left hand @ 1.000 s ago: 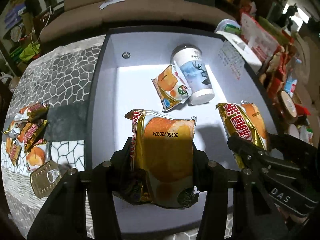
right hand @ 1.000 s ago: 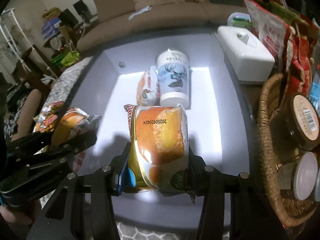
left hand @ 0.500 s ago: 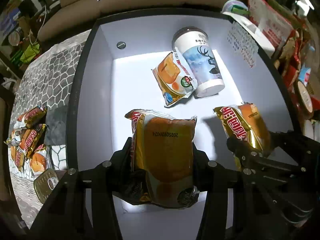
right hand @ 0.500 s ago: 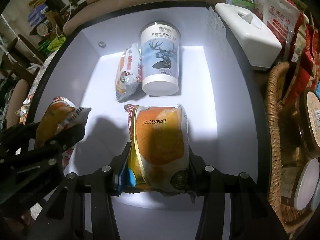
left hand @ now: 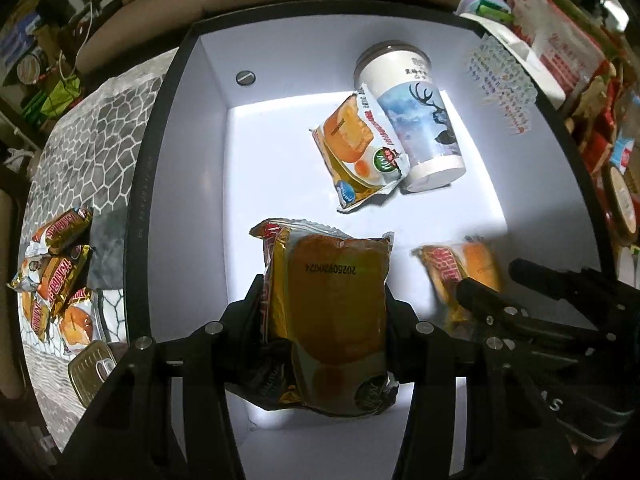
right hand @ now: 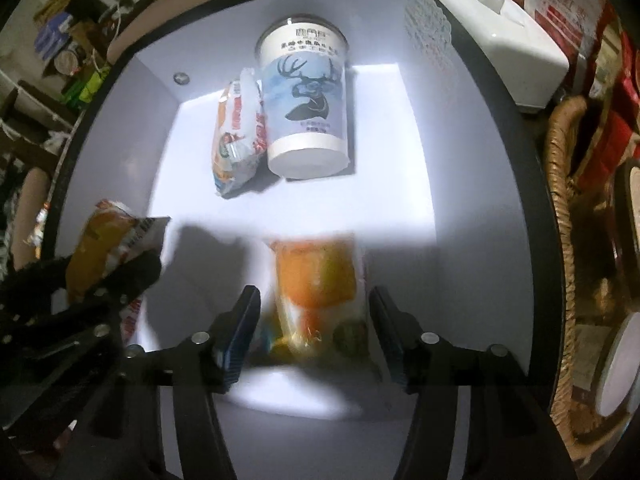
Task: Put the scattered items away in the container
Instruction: 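Lower both packets into the box and open both tools, then withdraw both tools from the box toward the remaining pile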
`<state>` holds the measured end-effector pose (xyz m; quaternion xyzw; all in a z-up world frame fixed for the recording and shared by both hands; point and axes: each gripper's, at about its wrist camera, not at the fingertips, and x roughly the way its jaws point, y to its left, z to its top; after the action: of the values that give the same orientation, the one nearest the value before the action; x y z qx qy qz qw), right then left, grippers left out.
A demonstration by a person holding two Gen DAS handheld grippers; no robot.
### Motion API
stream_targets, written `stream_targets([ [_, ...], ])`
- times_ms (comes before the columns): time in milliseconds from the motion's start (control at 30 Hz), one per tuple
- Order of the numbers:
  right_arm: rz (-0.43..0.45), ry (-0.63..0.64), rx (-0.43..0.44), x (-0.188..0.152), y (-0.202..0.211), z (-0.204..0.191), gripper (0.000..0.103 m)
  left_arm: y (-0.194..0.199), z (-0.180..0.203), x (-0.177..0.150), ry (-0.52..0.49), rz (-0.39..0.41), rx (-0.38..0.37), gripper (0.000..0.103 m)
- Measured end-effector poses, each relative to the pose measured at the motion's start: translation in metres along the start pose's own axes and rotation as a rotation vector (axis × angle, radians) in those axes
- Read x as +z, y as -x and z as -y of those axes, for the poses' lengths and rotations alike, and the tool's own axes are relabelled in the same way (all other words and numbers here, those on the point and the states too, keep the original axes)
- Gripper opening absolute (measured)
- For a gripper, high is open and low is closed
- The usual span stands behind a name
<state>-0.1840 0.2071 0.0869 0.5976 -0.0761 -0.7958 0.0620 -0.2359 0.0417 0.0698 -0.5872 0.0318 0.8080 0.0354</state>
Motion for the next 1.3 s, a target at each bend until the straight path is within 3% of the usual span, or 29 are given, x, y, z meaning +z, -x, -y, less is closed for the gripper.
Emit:
stream_targets([
  [567, 0.065, 0.038, 0.005, -0.007, 0.02, -0.007, 0.062, -0.011, 0.0, -0.004, 0.036, -0.04, 0.004, 0.048],
  [700, 0.068, 0.03, 0.012, -0.007, 0.021, -0.006, 0.062, -0.006, -0.001, -0.005, 0.045, -0.026, 0.015, 0.056],
  [967, 0.077, 0.025, 0.017, -0.009, 0.028, -0.006, 0.063, 0.002, -0.002, -0.005, 0.051, -0.013, -0.003, 0.056],
  [1300, 0.135, 0.017, 0.03, -0.014, 0.061, -0.012, 0.066, 0.055, -0.011, -0.012, 0.055, 0.079, -0.019, 0.057],
])
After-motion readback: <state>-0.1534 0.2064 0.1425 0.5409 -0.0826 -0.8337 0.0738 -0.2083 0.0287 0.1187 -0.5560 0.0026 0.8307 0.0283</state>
